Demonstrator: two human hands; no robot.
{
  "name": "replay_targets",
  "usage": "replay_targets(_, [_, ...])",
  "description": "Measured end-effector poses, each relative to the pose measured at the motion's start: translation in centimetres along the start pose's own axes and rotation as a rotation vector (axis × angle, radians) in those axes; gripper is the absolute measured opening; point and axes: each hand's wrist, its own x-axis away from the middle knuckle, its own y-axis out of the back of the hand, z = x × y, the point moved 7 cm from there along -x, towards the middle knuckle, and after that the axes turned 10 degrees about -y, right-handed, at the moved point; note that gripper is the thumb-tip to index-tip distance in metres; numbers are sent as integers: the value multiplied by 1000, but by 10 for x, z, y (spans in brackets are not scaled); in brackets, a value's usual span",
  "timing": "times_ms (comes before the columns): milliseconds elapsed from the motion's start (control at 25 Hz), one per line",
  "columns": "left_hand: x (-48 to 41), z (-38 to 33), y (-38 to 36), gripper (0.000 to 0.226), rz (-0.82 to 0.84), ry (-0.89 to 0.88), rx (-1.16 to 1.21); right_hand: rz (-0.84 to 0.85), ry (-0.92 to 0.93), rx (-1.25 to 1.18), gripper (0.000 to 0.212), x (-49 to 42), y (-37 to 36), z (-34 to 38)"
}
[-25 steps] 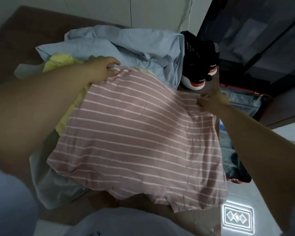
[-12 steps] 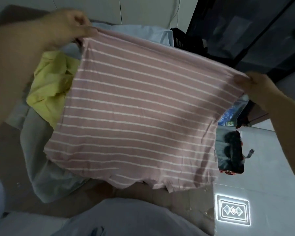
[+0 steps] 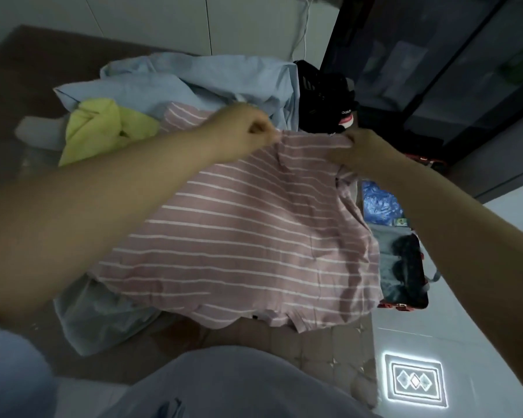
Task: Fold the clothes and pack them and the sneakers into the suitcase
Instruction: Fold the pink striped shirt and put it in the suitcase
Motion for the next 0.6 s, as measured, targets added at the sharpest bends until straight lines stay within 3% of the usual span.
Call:
replay_targets(120, [5,-27,-12,81,52,204,407,-34,239,-92,10,41,-22,60])
replay_targets(160, [8,-33,-13,85,30,256,465,-49,303,-93,14,55,-29,73])
replay_targets(200, [10,-29,-9,75,2,292,463,-48,344,-127,19,67,-36,78])
replay_targets(320, [26,-3,11,12,-89,337,386,98,344,-365,56,84,-60,55])
replay_targets(360, [33,6,14,6,-108,367,345,127,329,-326,66,90,-72,39])
replay_targets(480, [44,28,15,15,-76,425,266,150,211,204,87,105,-118,-25])
replay_targets(560, [51,42,10,10,-25,463,331,59,225,554,78,113,-126,-57])
replay_targets(600, [55,48,9,9,-20,486,360,3,253,616,70,115,-121,-63])
